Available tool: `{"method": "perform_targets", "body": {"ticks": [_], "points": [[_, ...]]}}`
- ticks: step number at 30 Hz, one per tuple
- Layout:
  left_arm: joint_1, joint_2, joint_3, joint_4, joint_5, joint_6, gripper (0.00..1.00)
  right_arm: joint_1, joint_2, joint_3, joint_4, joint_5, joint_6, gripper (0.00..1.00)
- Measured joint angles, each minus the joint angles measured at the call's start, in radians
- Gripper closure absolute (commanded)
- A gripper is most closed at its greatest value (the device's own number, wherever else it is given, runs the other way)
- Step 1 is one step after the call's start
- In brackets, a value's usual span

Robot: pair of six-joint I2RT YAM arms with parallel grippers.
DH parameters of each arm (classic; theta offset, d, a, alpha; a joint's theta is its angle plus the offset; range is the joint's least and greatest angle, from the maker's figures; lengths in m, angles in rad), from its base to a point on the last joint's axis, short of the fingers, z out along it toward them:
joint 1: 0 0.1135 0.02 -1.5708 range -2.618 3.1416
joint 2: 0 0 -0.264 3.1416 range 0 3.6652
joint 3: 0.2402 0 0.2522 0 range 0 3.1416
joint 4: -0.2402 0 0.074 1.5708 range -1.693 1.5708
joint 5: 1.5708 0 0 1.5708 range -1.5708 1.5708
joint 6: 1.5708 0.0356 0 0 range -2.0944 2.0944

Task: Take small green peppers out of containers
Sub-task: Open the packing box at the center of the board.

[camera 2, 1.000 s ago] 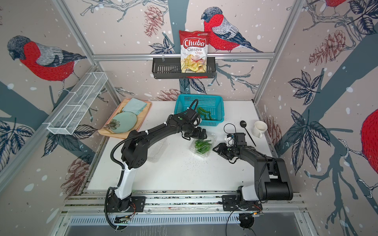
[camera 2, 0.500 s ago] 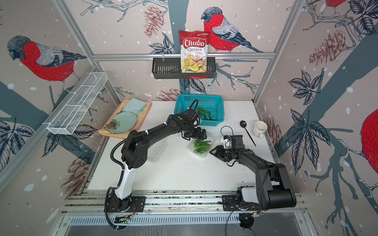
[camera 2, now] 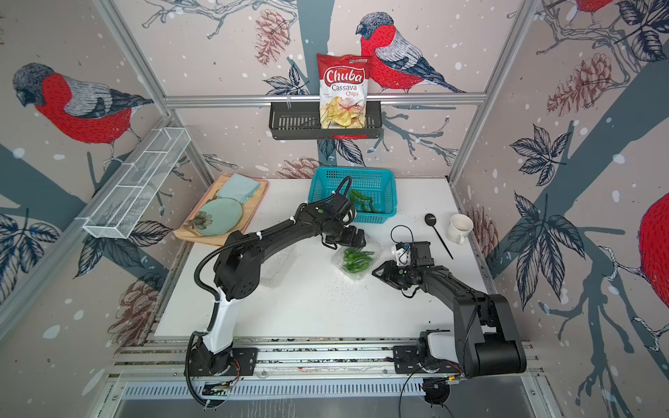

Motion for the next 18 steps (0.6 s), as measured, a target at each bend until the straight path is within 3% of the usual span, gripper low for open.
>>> {"method": "perform_targets", "body": {"ticks": [18], "points": [[-0.001,0.007,0.004,0.001,0.007,-0.003,0.04,0.038,-0.032,-0.019,0.093,-0.066,0.03,0.55]]}}
